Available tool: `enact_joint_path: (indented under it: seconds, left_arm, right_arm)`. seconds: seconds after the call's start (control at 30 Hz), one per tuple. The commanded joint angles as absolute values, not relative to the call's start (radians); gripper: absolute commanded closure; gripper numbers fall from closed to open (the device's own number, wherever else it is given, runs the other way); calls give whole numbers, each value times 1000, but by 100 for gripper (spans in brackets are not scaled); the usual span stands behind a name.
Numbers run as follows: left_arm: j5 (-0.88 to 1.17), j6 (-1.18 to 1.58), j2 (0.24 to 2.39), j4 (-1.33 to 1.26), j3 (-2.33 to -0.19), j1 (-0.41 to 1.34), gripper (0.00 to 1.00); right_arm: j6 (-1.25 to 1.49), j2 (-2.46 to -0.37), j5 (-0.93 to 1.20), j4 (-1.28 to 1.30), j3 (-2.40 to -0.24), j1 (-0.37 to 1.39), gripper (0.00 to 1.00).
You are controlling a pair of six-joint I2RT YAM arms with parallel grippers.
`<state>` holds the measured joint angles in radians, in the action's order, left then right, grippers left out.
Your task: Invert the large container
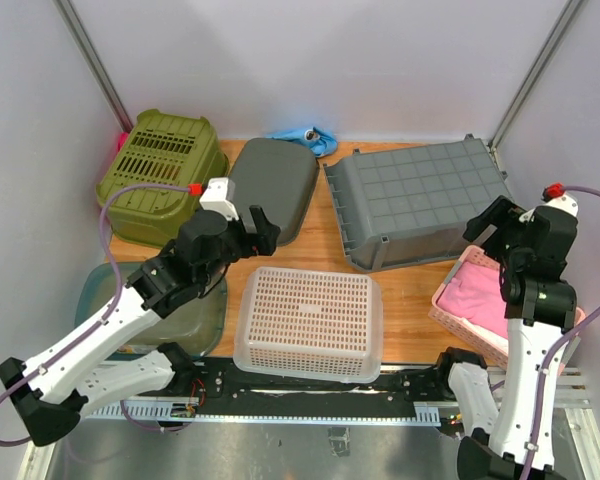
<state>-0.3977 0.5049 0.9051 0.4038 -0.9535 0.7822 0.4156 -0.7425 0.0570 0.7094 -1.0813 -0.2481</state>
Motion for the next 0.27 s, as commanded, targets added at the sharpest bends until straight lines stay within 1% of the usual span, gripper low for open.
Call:
enact_joint_path:
  seconds: [0.0, 0.23]
  left_arm:
    - [-441, 510, 887, 349, -958, 788, 1]
    - [-452, 502, 884, 339, -953, 788, 1]
  right_arm:
    - [429, -728, -2, 704, -1105, -237, 15]
    - [429, -732, -11, 703, -1110, -237, 17]
